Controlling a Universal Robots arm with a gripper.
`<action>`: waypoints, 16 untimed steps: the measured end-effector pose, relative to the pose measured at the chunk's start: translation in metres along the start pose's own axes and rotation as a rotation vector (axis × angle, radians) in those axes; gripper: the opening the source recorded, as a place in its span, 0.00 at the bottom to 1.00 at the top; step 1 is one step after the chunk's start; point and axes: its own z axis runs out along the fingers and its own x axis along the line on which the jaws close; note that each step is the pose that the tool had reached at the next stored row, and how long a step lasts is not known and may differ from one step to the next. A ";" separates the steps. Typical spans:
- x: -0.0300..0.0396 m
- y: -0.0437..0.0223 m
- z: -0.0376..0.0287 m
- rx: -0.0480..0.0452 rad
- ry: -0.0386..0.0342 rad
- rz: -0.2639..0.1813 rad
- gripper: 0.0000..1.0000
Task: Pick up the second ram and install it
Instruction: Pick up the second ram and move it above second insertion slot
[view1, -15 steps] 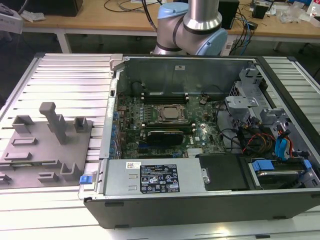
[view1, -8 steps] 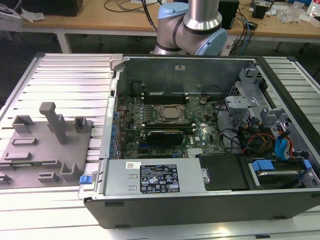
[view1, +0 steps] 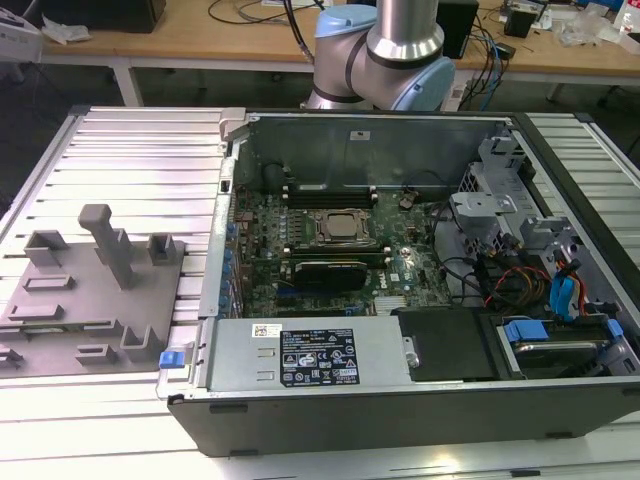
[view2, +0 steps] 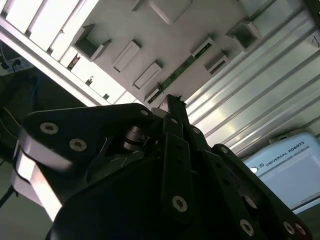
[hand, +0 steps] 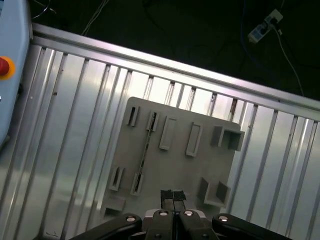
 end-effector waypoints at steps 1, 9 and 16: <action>0.0000 0.0000 0.0000 0.0001 -0.0002 0.006 0.11; 0.0000 0.0000 0.0001 0.0034 -0.0041 0.170 0.11; 0.0000 0.0000 0.0014 0.0070 -0.0085 0.348 0.11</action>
